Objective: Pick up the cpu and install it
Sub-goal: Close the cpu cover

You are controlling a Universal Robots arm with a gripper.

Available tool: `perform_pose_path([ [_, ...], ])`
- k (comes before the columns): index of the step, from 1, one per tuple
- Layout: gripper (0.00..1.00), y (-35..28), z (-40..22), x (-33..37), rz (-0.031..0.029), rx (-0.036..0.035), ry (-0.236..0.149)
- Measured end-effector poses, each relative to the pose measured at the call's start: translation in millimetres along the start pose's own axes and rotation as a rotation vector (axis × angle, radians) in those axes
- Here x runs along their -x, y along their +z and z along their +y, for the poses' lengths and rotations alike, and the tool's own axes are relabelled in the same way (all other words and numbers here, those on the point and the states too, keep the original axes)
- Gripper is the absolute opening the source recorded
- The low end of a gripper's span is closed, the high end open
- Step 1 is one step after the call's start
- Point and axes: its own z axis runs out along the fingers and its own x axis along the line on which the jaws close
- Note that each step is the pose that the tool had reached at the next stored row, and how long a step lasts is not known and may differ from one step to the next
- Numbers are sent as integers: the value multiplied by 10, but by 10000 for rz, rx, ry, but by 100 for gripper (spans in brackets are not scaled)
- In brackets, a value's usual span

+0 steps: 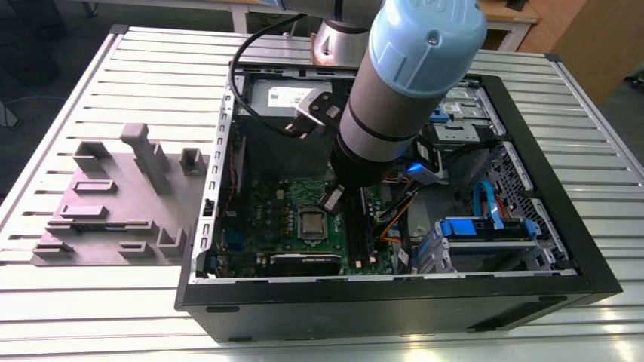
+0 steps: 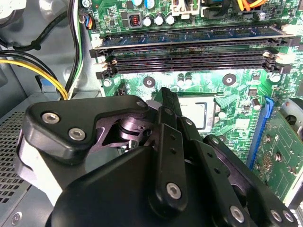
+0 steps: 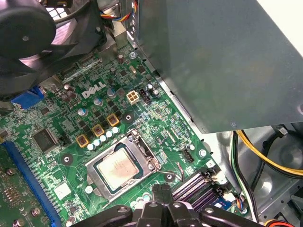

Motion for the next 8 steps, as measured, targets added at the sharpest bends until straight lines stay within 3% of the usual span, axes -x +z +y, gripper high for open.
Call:
perform_pose_path([
  [8,10,-30,5,2,-1,0,0],
])
